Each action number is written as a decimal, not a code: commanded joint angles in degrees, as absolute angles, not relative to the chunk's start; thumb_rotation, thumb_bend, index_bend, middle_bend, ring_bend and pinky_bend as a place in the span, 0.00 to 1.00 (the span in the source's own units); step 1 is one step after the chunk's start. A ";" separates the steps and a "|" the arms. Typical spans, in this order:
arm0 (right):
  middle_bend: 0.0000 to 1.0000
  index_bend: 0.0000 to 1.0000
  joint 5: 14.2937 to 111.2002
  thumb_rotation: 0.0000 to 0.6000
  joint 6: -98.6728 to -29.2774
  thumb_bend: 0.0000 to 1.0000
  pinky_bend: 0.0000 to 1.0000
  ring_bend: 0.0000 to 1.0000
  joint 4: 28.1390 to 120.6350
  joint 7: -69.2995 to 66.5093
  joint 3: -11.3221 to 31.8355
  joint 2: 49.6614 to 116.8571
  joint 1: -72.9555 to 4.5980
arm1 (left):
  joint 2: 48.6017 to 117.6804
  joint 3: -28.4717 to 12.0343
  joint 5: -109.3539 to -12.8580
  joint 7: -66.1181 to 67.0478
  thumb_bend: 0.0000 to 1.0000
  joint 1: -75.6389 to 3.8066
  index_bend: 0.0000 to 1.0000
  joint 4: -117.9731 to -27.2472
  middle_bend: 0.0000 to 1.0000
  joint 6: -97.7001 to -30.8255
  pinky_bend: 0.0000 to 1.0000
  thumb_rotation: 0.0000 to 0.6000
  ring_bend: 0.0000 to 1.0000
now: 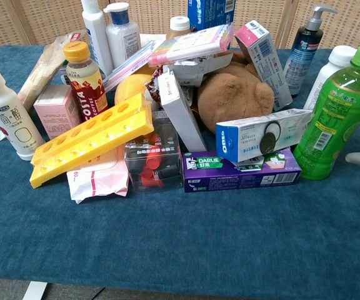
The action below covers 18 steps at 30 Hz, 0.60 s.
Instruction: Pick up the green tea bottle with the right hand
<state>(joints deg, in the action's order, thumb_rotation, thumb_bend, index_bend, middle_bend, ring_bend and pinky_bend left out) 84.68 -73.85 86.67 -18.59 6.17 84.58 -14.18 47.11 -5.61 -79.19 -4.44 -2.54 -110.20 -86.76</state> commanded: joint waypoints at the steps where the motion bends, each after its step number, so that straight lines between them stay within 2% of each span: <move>1: 0.00 0.00 83.62 1.00 -73.16 0.00 0.00 0.00 86.08 -18.57 7.03 85.54 -14.87 | 47.16 -5.72 -78.97 -4.35 0.00 -2.53 0.00 -110.16 0.00 -86.87 0.00 1.00 0.00; 7: 0.00 0.00 82.36 1.00 -73.00 0.00 0.00 0.00 84.75 -19.95 7.91 87.59 -15.50 | 47.20 -5.91 -78.53 -4.35 0.00 -2.48 0.00 -110.13 0.00 -87.00 0.00 1.00 0.00; 11: 0.00 0.00 82.59 1.00 -75.62 0.00 0.02 0.00 83.14 -21.71 8.64 89.96 -15.07 | 47.36 -6.01 -78.34 -4.36 0.00 -2.53 0.00 -110.00 0.00 -86.94 0.00 1.00 0.00; 12: 0.00 0.00 82.77 1.00 -76.06 0.00 0.07 0.00 82.79 -22.25 8.67 90.46 -15.01 | 47.39 -6.03 -78.29 -4.37 0.00 -2.56 0.00 -109.97 0.00 -86.88 0.00 1.00 0.00; 14: 0.08 0.00 83.07 1.00 -76.79 0.00 0.25 0.03 82.19 -23.48 8.69 91.34 -14.90 | 47.44 -6.06 -78.18 -4.40 0.00 -2.61 0.00 -109.92 0.00 -86.77 0.00 1.00 0.00; 16: 0.25 0.00 83.18 1.00 -77.61 0.00 0.44 0.13 81.24 -24.20 8.78 92.50 -14.77 | 47.54 -6.10 -78.17 -4.31 0.00 -2.63 0.00 -109.90 0.00 -86.81 0.00 1.00 0.00; 18: 0.37 0.00 83.41 1.00 -78.49 0.00 0.55 0.24 80.09 -24.82 8.59 93.85 -14.50 | 47.58 -6.07 -78.23 -4.17 0.00 -2.57 0.00 -109.94 0.00 -86.94 0.00 1.00 0.00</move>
<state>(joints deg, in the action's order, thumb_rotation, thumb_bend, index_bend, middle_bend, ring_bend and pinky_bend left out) 83.15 -77.76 80.99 -24.21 8.64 92.86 -14.76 47.57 -6.08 -78.22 -4.18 -2.59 -109.93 -86.91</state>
